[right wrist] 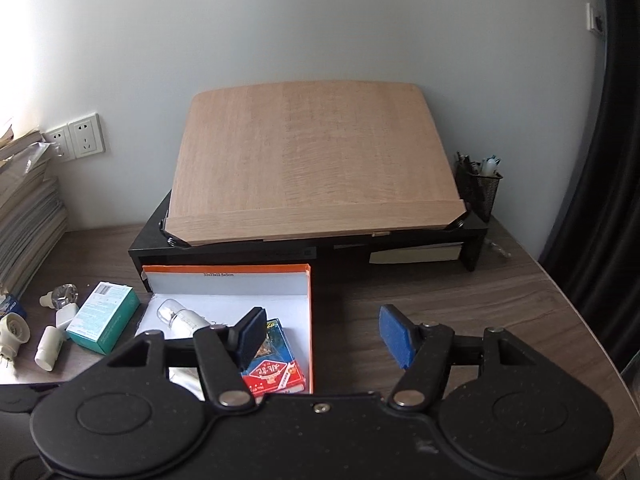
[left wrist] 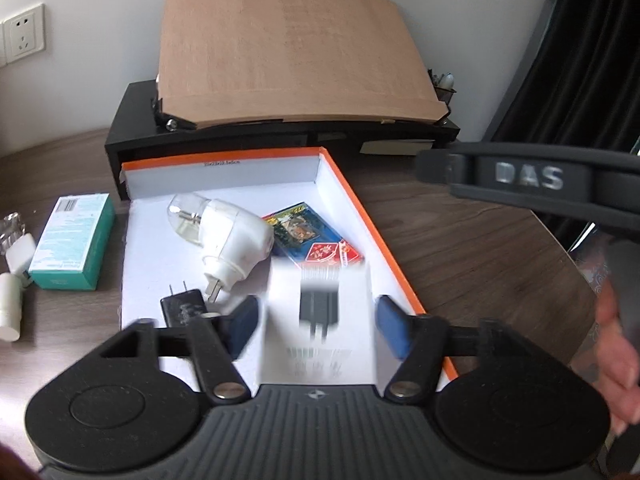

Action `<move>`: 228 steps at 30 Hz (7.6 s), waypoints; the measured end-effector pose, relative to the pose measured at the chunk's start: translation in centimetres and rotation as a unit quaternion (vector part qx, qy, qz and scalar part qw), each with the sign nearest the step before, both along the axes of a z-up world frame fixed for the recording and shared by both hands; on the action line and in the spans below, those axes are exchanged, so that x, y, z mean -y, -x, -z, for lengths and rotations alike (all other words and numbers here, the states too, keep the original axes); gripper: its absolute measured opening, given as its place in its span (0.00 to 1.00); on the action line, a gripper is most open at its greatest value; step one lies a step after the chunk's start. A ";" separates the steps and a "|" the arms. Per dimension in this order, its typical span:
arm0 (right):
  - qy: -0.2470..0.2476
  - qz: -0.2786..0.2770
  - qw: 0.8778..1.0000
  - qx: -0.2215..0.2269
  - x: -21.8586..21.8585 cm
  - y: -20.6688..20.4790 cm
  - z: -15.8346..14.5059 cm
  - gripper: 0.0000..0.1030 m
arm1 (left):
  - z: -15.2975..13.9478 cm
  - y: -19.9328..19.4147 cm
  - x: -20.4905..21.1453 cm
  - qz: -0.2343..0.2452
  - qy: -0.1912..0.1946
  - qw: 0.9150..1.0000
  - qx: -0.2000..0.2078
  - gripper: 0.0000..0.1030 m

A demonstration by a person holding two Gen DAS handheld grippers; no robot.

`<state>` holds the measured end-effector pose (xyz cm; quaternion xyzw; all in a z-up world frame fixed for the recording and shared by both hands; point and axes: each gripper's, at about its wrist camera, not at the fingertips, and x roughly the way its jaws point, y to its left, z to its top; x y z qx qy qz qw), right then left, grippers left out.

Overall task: Organize rigid objects
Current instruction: 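Open the right tool dropping the red card box while the left tool releases the boxed charger into the tray, then move both tools away from the tray toward the items on the desk, then grasp the white plug-in heater with the left tool while the right tool grasps the teal box, then carry the white heater and teal box over the white tray box with both tools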

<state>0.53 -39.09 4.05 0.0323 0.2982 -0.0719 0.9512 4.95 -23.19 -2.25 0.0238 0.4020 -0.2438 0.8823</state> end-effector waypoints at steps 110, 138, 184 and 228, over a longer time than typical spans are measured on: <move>-0.086 -0.059 0.987 -0.126 -24.5 -15.6 7.9 0.88 | 3.6 -8.5 -31.3 -0.281 -0.008 0.960 -0.022 0.52; -0.012 -0.099 0.992 -0.080 -22.8 -9.3 3.8 0.82 | -1.4 -5.3 -25.8 -0.235 -0.008 0.972 0.024 0.52; -0.039 -0.014 0.998 -0.041 -3.8 7.9 2.2 0.82 | -2.9 5.8 -7.7 -0.137 -0.006 0.989 0.048 0.53; -0.044 -0.030 0.997 -0.057 -4.5 7.5 3.6 0.82 | -1.7 5.1 -6.6 -0.132 -0.019 0.990 0.040 0.53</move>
